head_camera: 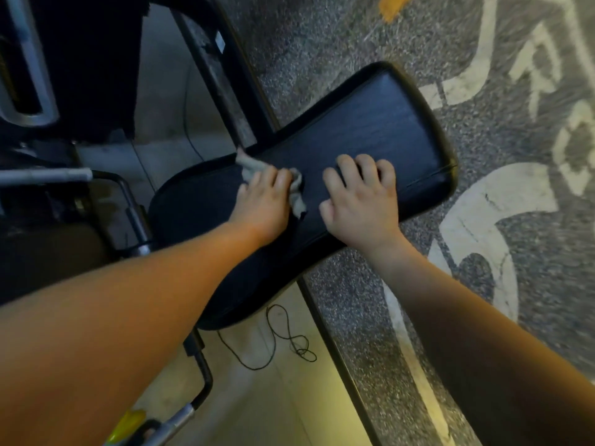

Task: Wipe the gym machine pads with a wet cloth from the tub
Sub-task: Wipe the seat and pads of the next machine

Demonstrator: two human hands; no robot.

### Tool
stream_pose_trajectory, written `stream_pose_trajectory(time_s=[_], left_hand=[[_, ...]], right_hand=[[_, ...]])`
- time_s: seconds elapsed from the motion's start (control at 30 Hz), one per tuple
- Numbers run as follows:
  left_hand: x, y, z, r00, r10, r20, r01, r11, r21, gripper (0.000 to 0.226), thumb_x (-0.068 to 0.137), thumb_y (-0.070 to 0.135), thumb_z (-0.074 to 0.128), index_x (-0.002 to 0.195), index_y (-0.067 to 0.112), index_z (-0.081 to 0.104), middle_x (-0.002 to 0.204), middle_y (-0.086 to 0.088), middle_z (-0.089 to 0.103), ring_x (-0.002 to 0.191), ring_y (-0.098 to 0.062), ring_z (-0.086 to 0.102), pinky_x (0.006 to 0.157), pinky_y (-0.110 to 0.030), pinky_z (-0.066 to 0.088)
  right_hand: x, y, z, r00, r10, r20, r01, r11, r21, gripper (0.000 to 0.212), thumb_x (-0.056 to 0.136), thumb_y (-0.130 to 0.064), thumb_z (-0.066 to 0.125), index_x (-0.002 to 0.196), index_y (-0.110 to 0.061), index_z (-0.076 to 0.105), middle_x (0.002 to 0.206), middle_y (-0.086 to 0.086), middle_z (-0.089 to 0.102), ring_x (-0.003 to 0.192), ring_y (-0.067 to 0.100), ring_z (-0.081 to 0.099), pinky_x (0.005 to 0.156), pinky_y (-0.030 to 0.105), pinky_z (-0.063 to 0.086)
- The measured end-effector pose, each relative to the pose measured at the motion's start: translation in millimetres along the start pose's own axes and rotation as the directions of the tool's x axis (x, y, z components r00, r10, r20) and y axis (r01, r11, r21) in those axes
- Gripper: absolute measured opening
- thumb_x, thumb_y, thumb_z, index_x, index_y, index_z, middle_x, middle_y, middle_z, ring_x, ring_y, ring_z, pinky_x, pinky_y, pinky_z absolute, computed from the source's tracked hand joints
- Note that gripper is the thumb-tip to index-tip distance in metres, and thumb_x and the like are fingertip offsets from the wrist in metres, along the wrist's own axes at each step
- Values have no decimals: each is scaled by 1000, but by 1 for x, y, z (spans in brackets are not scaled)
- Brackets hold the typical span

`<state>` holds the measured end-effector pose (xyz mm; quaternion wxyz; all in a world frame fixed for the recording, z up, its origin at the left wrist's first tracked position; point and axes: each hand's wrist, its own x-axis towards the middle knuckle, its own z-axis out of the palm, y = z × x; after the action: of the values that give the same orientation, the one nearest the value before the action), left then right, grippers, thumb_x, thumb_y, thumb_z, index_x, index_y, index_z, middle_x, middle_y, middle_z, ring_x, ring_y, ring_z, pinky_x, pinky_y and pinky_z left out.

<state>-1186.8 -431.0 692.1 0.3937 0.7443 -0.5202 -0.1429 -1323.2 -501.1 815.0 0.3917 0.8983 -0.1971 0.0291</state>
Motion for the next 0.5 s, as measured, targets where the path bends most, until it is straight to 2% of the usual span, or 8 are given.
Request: stream_pose_trajectory(time_s=[0.13,0.2,0.27,0.33,0.37,0.43,0.5], left_hand=[[15,-11,-11,993,110,50,-111,994,23,42,95,22,49,134,19,38,127,-7,41,124,-30,39,94,-48,30],[35,-12,-19,993,120,-15,-120,993,-4,37,96,23,47,132,20,40,127,-7,40,122,-30,37,95,-48,28],[54,-15,-26,987,138,-78,-141,989,-40,34,96,23,48,130,21,46,132,-6,41,123,-30,36,99,-50,30],[69,-25,-31,968,225,-112,-235,968,-88,31,95,19,54,125,19,54,137,-8,43,128,-34,37,103,-52,36],[74,-30,-33,959,258,-116,-275,947,-164,30,94,16,56,124,17,55,141,-9,42,130,-34,40,103,-49,40],[74,-30,-37,976,202,-83,-218,901,-375,32,93,10,55,123,18,51,141,-8,44,130,-31,47,100,-40,43],[74,-29,-34,998,49,-29,-56,902,-429,36,94,16,52,127,23,42,133,-4,50,127,-32,49,102,-41,36]], right_hand=[[37,2,-8,997,36,63,-34,999,-33,46,86,-33,50,126,-14,60,144,16,52,130,38,49,109,55,33],[52,4,-6,994,66,91,-62,997,-46,52,88,-34,49,134,-14,59,151,18,47,141,38,41,118,57,24],[54,4,-2,993,62,105,-56,997,-57,56,89,-35,48,139,-13,56,155,20,43,147,38,34,122,58,18],[55,4,1,992,60,109,-53,997,-58,56,89,-35,48,140,-12,56,156,20,42,149,38,31,123,58,17],[56,3,2,991,64,115,-57,996,-62,56,89,-34,48,140,-12,56,156,20,41,149,38,30,123,58,16],[57,3,2,990,76,115,-68,995,-73,55,89,-33,48,139,-12,56,156,21,41,150,39,30,123,58,16],[58,3,2,991,77,110,-69,995,-75,54,89,-33,48,138,-12,57,156,22,41,150,39,30,123,59,16]])
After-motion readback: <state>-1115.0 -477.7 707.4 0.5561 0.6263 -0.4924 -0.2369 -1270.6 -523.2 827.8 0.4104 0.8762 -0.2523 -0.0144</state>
